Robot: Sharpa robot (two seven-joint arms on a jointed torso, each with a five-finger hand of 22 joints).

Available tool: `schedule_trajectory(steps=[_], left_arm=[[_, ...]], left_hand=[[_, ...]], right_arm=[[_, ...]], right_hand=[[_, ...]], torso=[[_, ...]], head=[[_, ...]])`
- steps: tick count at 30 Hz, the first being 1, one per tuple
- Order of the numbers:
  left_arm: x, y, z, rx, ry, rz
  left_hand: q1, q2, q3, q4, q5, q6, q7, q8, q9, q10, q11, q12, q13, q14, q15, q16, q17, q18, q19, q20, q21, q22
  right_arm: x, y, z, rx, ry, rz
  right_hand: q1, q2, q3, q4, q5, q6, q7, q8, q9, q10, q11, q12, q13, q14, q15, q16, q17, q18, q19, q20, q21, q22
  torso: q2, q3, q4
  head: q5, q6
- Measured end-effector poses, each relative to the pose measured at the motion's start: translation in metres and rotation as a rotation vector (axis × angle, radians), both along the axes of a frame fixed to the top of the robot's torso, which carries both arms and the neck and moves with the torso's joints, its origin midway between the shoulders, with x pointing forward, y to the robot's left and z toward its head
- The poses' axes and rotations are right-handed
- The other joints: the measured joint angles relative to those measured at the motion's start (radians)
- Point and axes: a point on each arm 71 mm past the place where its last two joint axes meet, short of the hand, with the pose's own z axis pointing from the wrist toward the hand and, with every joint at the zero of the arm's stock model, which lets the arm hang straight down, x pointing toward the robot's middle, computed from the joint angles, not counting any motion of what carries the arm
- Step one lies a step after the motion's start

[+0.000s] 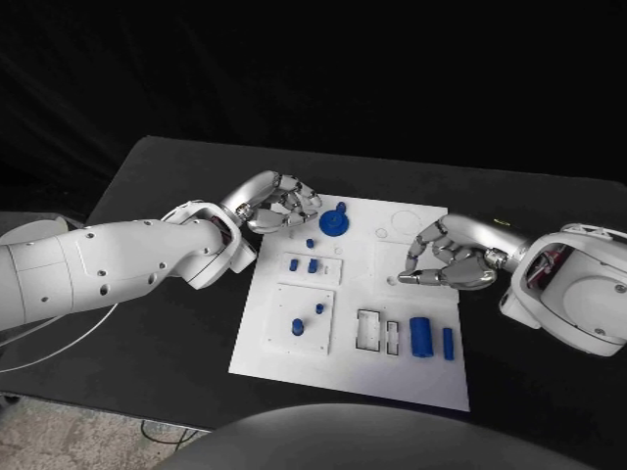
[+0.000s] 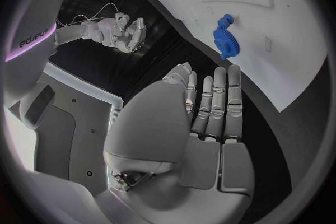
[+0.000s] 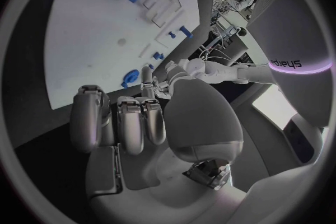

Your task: Assemble the parts on the task board

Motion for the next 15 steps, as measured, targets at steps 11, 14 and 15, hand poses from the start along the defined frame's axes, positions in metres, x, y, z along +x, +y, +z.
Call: schedule_trajectory(steps=[11,14,15], left_arm=[[-0.002,0.001,-0.003,-0.019,0.000,-0.005],[-0.003,0.000,-0.003,-0.021,-0.001,-0.006],[-0.003,0.000,-0.003,-0.021,-0.001,-0.006]], left_hand=[[0.000,0.000,0.003,-0.003,0.000,0.000,0.000,0.004,0.001,0.000,0.000,0.000,0.000,0.000,0.000,0.000,-0.001,0.000,0.004,-0.004,0.000,0.002],[0.000,0.000,0.003,-0.003,0.000,0.000,0.000,0.004,0.001,0.000,0.000,0.000,0.000,0.000,0.000,0.000,-0.001,0.000,0.004,-0.004,0.000,0.002],[0.000,0.000,0.003,-0.003,0.000,0.000,0.000,0.004,0.001,0.000,0.000,0.000,0.000,0.000,0.000,0.000,-0.001,0.000,0.004,-0.004,0.000,0.002]], right_arm=[[-0.008,-0.027,-0.036,-0.237,0.193,-0.175],[-0.012,-0.028,-0.040,-0.282,0.206,-0.194],[-0.013,-0.028,-0.041,-0.293,0.206,-0.198]], right_hand=[[-0.173,0.014,0.020,0.000,0.010,0.045,-0.036,0.058,0.119,0.000,-0.031,0.000,0.000,-0.001,-0.040,-0.060,0.000,-0.015,-0.004,-0.038,0.108,0.000],[-0.207,0.004,0.024,0.004,-0.017,0.055,-0.046,0.077,0.162,0.002,-0.037,0.000,0.000,0.001,-0.043,-0.060,0.000,-0.015,0.000,-0.041,0.123,0.000],[-0.220,-0.002,0.025,0.005,-0.032,0.055,-0.047,0.084,0.178,0.002,-0.041,0.000,0.000,0.001,-0.047,-0.060,0.000,-0.015,-0.003,-0.045,0.127,0.000]], torso=[[-0.007,0.0039,-0.0045],[-0.007,0.0044,-0.0048],[-0.007,0.0045,-0.0049]], head=[[-0.016,0.000],[-0.019,0.000],[-0.019,0.000]])
